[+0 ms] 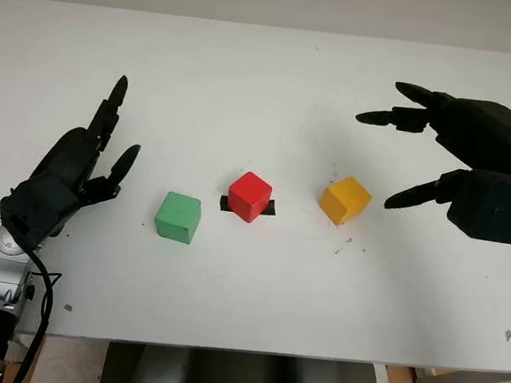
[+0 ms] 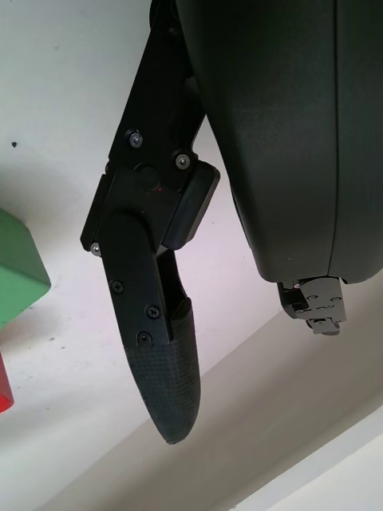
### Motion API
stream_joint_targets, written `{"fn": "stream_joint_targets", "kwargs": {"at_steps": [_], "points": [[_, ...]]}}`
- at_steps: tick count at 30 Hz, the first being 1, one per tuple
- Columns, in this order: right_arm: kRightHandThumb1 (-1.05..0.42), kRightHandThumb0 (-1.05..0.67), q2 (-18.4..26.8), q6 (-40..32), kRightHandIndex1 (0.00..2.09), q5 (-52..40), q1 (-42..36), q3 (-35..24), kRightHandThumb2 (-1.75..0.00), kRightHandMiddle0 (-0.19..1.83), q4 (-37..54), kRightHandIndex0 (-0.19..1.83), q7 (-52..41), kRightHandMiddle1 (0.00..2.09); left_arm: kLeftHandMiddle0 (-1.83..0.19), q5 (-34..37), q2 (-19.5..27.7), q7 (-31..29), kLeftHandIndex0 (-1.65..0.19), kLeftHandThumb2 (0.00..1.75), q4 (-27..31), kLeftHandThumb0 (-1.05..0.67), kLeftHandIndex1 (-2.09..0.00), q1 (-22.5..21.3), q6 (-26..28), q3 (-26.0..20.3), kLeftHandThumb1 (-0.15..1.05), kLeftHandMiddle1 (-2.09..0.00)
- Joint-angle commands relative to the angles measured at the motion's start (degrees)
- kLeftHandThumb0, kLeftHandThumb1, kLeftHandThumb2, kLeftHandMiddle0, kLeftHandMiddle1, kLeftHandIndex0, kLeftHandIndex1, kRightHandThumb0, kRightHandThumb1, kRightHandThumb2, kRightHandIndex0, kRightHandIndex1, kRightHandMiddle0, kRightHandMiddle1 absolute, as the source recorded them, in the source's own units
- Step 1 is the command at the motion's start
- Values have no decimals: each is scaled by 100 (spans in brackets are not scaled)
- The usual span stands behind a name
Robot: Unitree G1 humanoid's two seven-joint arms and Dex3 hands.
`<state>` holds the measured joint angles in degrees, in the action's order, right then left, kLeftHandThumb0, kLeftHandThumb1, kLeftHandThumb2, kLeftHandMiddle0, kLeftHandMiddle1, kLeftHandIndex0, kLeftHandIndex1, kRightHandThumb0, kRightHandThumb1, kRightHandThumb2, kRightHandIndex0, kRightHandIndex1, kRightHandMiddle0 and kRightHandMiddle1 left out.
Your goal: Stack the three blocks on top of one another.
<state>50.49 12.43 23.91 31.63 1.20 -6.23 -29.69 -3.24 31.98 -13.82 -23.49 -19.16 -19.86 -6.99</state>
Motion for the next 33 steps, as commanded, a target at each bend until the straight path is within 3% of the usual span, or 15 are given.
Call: {"fn": "stream_joint_targets", "kwargs": {"at_steps": [1,11,20,21,22,23,24,26,29,30,33], "points": [[-71,-59,186,186,7,237,188,147,-6,50,52,8,-14,10,19,38,-9,2,18,68,48,-89,-4,50,35,-75,105,0],[-69,-56,-36,1122,9,858,514,556,-6,59,-446,18,703,10,19,-53,-10,52,19,67,146,-93,-4,52,307,-39,105,0],[-75,-55,-231,1339,6,1140,651,901,-7,55,-953,13,984,6,18,-74,-4,23,18,67,351,-92,-4,200,495,-62,105,-1],[-75,-55,-236,1378,5,1173,637,927,-7,55,-1006,13,1041,6,8,-63,-14,28,18,67,355,-92,-4,212,487,-70,105,-6],[-76,-56,-237,1408,5,1208,625,952,-7,55,-1045,13,1088,6,12,-66,-20,42,18,66,356,-92,-5,221,478,-73,105,-65],[-76,-57,-239,1394,5,1238,605,973,-6,55,-1058,13,1101,6,16,-66,-23,45,17,66,355,-92,-5,227,470,-72,105,-78],[-77,-57,-231,1345,5,1258,583,991,-7,53,-1039,11,1058,5,17,-65,-19,37,18,65,354,-92,-5,232,455,-67,105,-39],[-77,-57,-228,1289,4,1273,546,1020,-6,51,-1043,9,1000,4,18,-105,-1,49,18,66,372,-90,-5,247,452,-52,105,-9],[-78,-56,-224,1235,3,1280,511,1068,-6,50,-1056,7,896,4,19,-158,11,79,18,66,333,-90,-5,248,404,-38,105,-1],[-79,-56,-219,1240,3,1282,499,1083,-6,49,-1068,7,882,4,10,-174,11,88,17,66,326,-89,-6,250,376,-32,105,-5],[-79,-55,-212,1273,4,1308,461,1127,-6,50,-1120,6,905,4,17,-234,26,90,16,65,336,-87,-6,268,340,-18,105,-2]]}}
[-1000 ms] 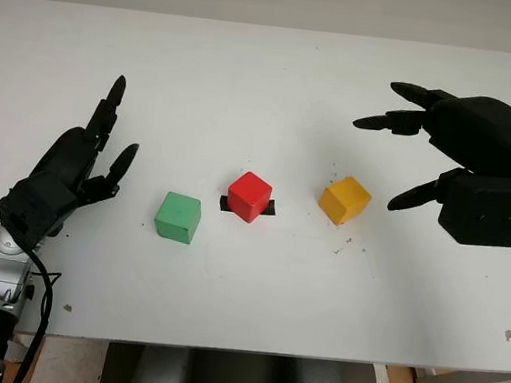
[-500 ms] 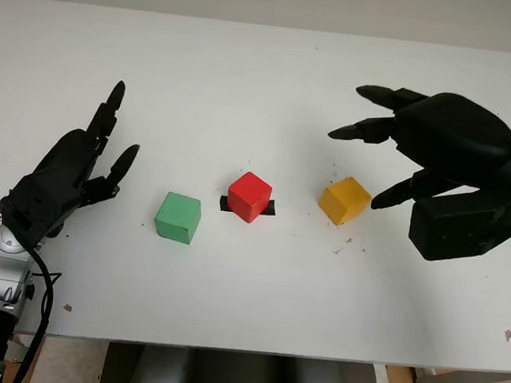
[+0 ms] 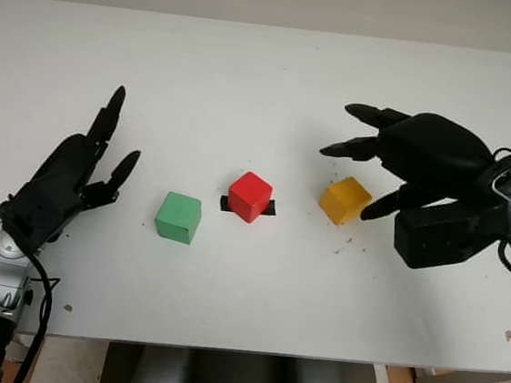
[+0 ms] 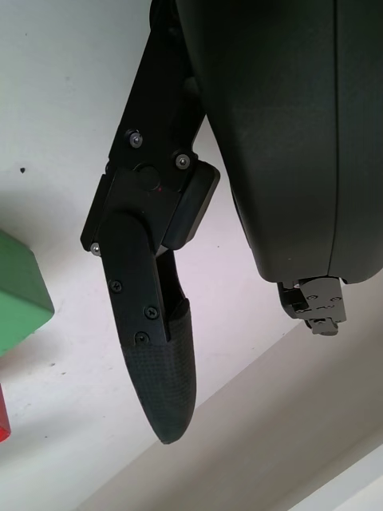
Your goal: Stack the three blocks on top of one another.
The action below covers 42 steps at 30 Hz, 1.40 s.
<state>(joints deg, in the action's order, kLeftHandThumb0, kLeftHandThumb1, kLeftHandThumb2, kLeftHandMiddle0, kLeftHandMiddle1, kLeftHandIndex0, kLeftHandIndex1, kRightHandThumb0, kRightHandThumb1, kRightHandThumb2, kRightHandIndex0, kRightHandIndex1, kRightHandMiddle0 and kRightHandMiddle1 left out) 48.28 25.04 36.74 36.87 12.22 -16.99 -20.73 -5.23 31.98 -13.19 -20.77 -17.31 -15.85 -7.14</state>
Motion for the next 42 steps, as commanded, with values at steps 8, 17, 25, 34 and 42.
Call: {"fn": "stream_joint_targets", "kwargs": {"at_steps": [8,17,25,34,42], "points": [[-79,-54,7,21,4,154,-95,134,-6,50,-151,5,8,5,19,-28,21,-47,16,64,85,-84,-5,109,-31,-32,105,-1],[-80,-56,-60,476,7,446,-33,291,-6,59,-694,10,811,9,19,1,20,-72,16,63,200,-85,-5,143,64,-39,105,-1],[-85,-48,-93,764,9,647,17,363,-7,76,-1063,18,1518,18,19,31,22,-92,16,64,232,-86,-5,161,89,-44,105,-1],[-94,-42,-104,1095,6,722,104,398,-5,56,-1403,28,1964,107,19,-7,27,-84,16,64,268,-87,-6,186,121,-28,105,0],[-92,-40,-196,958,6,232,29,280,-5,56,-1335,28,1469,112,19,35,14,-131,17,62,296,-87,-5,198,208,-29,105,0]]}}
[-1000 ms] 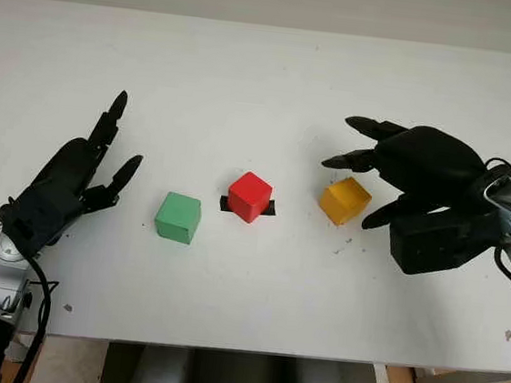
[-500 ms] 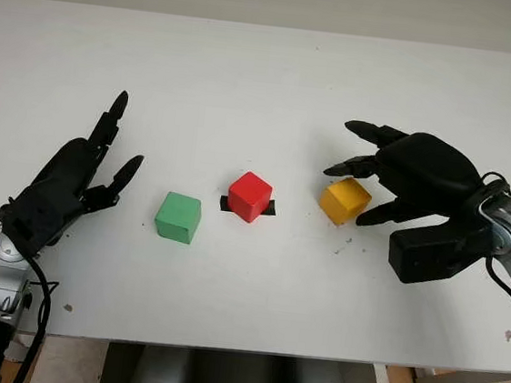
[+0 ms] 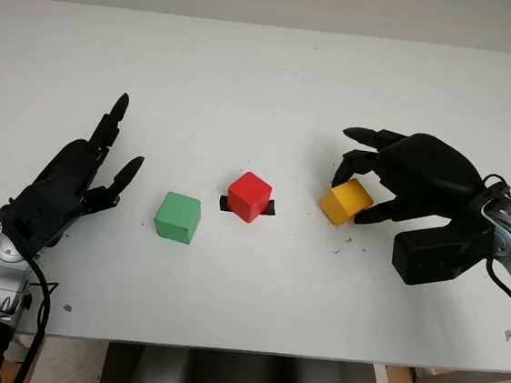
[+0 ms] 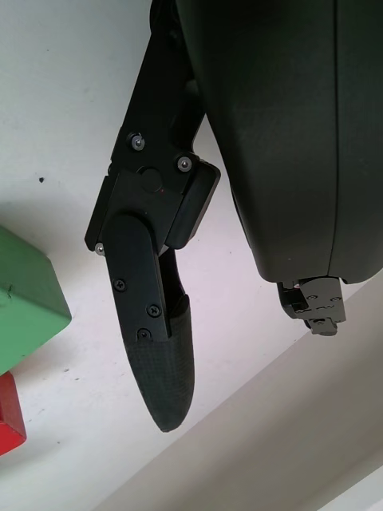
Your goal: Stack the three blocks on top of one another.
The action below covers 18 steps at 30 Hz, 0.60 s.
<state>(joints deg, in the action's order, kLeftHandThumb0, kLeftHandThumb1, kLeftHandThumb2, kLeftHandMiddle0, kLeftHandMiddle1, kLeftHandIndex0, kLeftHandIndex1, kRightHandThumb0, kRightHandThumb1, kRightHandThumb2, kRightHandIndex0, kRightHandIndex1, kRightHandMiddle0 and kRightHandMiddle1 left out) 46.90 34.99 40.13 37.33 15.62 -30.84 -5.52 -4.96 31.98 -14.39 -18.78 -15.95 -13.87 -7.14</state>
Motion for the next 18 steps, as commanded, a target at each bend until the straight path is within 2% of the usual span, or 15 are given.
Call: {"fn": "stream_joint_targets", "kwargs": {"at_steps": [1,5,9,18], "points": [[-92,-40,-78,-77,6,-221,-32,-84,-5,55,65,28,-149,112,19,5,14,-9,17,62,93,-87,-5,63,0,-26,105,0],[-93,-35,-295,-477,4,-1126,-134,-320,-5,50,196,25,-861,115,19,13,15,-19,17,62,101,-86,-5,66,42,-29,105,0],[-92,-35,-536,-624,5,-1841,-180,-596,-5,47,270,24,-1073,125,19,20,34,-46,18,62,92,-87,-5,68,17,-31,105,0],[-93,-37,-931,-1137,3,-2775,-46,-971,-5,42,540,17,-1544,134,19,26,35,-58,18,62,122,-88,-5,73,65,-44,105,0]]}}
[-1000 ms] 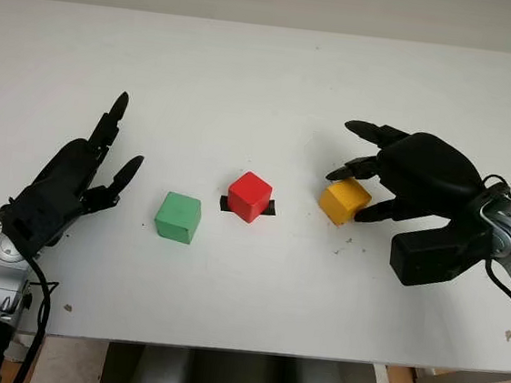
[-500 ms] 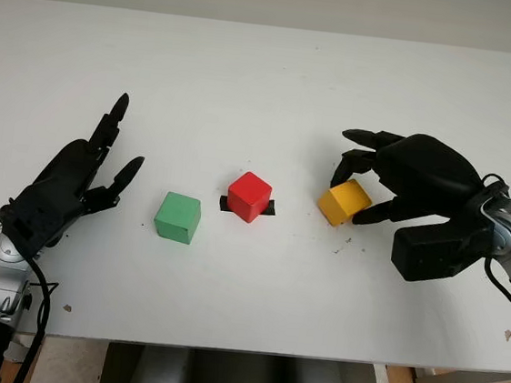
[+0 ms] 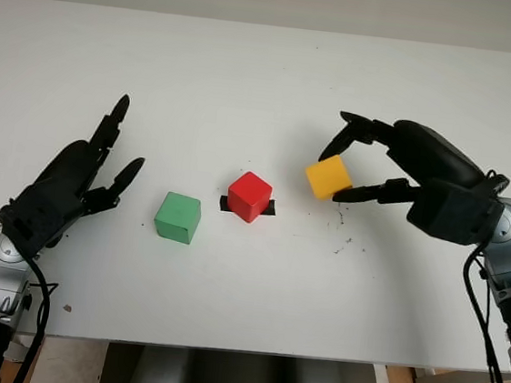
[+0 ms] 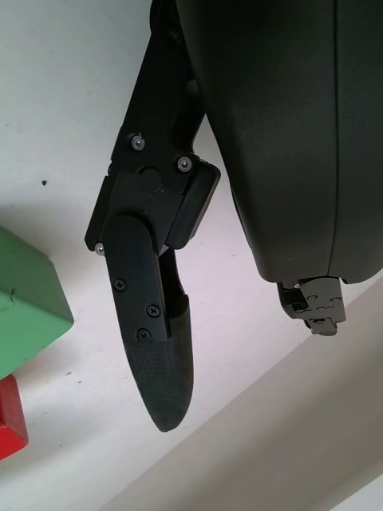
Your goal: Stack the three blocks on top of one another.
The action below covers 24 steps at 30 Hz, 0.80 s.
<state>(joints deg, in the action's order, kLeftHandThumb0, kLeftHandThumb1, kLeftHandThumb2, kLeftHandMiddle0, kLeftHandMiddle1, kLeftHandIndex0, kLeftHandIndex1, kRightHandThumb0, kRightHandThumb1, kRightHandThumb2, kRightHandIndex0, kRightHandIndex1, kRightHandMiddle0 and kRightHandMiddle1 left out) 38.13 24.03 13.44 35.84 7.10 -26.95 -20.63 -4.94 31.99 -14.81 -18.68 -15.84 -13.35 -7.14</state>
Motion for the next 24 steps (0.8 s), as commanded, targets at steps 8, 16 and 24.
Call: {"fn": "stream_joint_targets", "kwargs": {"at_steps": [8,16,24], "points": [[-93,-35,-347,-596,3,-514,576,-108,-5,40,426,16,-687,136,19,26,6,-22,18,62,127,-87,-5,53,24,-32,105,0],[-93,-40,-977,-646,4,-717,1050,12,-5,41,-61,14,-1059,145,19,3,-44,33,18,62,238,-88,-5,103,127,-18,105,0],[-93,-46,-1301,-285,5,-590,1338,166,-5,41,-840,15,-1179,145,19,22,-55,80,18,61,284,-87,-5,169,95,-37,105,0]]}}
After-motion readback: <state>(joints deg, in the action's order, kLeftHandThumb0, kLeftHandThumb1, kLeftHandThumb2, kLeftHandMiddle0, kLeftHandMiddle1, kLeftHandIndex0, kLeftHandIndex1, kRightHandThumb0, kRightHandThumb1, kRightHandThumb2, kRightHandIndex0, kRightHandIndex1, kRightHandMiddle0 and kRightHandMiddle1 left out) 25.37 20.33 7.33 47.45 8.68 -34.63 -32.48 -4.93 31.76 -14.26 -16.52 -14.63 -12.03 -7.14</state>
